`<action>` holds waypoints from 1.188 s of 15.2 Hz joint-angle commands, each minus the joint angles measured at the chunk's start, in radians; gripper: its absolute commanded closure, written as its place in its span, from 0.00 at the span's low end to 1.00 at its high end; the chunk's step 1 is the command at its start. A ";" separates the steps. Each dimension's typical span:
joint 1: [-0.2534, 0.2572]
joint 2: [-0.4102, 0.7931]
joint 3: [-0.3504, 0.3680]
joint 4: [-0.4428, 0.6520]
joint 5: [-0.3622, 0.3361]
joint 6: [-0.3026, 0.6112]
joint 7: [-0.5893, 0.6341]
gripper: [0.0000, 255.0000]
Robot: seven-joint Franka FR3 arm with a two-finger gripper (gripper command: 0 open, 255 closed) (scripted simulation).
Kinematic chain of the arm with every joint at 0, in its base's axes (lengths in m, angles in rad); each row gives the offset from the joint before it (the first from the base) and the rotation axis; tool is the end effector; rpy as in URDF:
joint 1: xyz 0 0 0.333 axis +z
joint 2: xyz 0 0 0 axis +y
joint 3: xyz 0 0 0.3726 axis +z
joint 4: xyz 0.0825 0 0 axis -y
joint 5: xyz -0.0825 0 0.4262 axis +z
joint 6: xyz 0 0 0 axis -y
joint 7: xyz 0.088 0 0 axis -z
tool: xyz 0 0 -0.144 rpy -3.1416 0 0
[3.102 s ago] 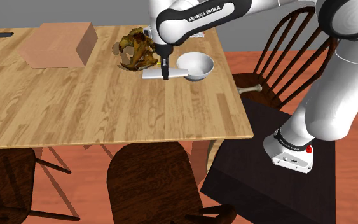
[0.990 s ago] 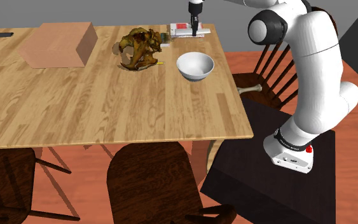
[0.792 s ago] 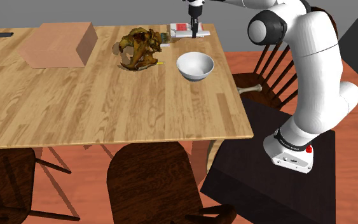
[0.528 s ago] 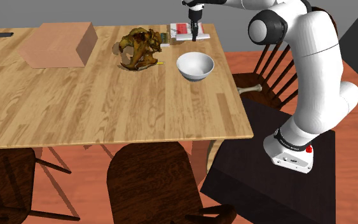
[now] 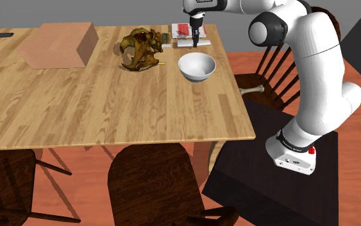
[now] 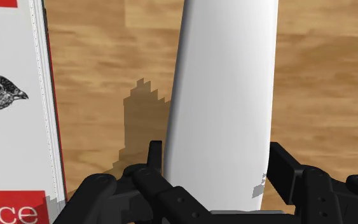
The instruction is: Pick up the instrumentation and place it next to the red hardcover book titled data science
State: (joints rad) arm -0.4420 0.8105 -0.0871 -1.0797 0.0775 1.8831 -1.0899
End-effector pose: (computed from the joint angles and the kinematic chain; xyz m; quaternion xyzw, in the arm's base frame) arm 0.7443 -0.3990 0.3313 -0.9605 -0.2781 -0.0022 0.0053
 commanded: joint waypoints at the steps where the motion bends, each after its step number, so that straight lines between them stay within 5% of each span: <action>1: 0.000 0.001 0.000 -0.003 0.000 0.005 0.000 1.00; 6: 0.000 0.001 0.000 -0.003 0.000 0.005 0.000 1.00; 7: 0.000 0.001 0.000 -0.003 0.000 0.005 0.000 0.00; 12: 0.000 0.001 0.000 -0.003 0.000 0.006 0.000 0.00; 18: -0.004 -0.013 -0.001 0.100 -0.002 -0.112 0.003 0.00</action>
State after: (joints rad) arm -0.4455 0.7985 -0.0882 -0.9851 0.0754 1.7792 -1.0867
